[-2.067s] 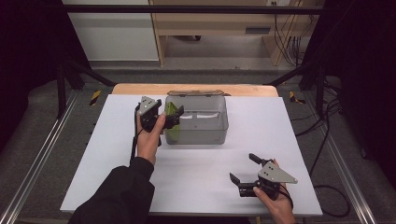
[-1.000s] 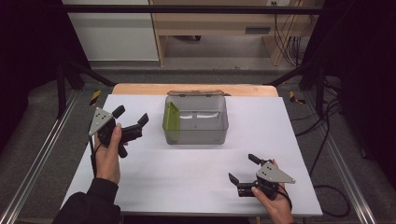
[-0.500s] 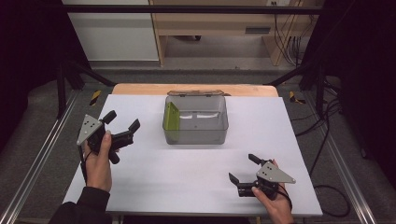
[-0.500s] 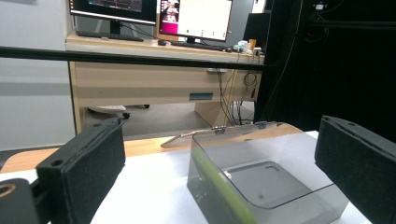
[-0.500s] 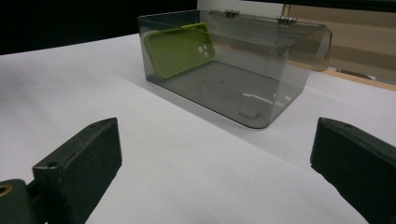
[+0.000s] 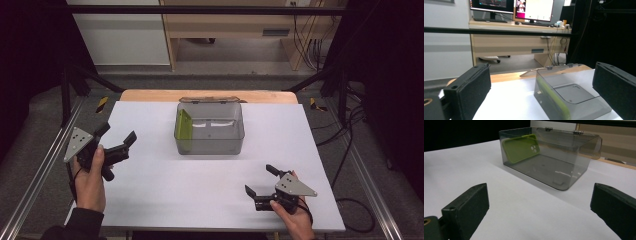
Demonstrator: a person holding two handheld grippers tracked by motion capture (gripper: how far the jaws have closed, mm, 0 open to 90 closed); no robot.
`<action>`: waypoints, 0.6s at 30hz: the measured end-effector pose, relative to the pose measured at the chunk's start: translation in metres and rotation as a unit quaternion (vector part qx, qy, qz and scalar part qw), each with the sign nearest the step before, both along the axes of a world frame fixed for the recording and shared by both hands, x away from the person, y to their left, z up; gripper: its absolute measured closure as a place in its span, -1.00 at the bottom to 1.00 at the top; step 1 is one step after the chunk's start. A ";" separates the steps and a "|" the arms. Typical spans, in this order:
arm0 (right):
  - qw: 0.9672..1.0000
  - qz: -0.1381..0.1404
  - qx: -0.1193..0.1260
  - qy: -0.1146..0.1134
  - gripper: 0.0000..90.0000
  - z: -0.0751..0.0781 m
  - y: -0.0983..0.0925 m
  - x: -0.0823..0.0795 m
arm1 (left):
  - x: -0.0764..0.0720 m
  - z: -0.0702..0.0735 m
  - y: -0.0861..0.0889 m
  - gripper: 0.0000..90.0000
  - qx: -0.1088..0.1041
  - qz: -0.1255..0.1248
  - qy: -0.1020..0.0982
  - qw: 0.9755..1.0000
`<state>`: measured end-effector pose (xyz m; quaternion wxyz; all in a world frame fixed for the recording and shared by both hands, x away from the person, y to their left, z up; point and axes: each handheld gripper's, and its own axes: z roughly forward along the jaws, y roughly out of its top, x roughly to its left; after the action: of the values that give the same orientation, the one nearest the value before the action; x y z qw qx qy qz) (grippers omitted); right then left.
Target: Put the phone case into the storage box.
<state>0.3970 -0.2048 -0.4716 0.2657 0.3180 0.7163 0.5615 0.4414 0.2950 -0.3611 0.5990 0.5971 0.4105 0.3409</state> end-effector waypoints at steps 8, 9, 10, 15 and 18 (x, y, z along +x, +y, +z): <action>1.000 0.003 -0.002 0.001 -0.95 -0.001 0.001 0.001 | -0.018 -0.014 0.006 -0.97 0.008 0.002 -0.009 1.000; 1.000 0.004 -0.003 0.003 -0.95 -0.001 0.002 0.000 | -0.019 -0.016 0.008 -0.97 0.007 0.002 -0.008 1.000; 1.000 0.004 -0.003 0.002 -0.95 -0.001 0.002 0.000 | -0.020 -0.018 0.010 -0.97 0.007 0.001 -0.006 1.000; 1.000 0.004 -0.003 0.003 -0.95 -0.001 0.002 0.000 | -0.024 -0.029 0.016 -0.98 -0.003 0.008 -0.002 1.000; 1.000 0.004 -0.003 0.003 -0.95 -0.001 0.002 0.001 | -0.025 -0.035 0.018 -0.98 -0.012 0.009 0.004 1.000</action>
<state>0.3975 -0.2031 -0.4729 0.2620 0.3159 0.7202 0.5594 0.4161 0.3134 -0.3960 0.6014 0.5875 0.4220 0.3393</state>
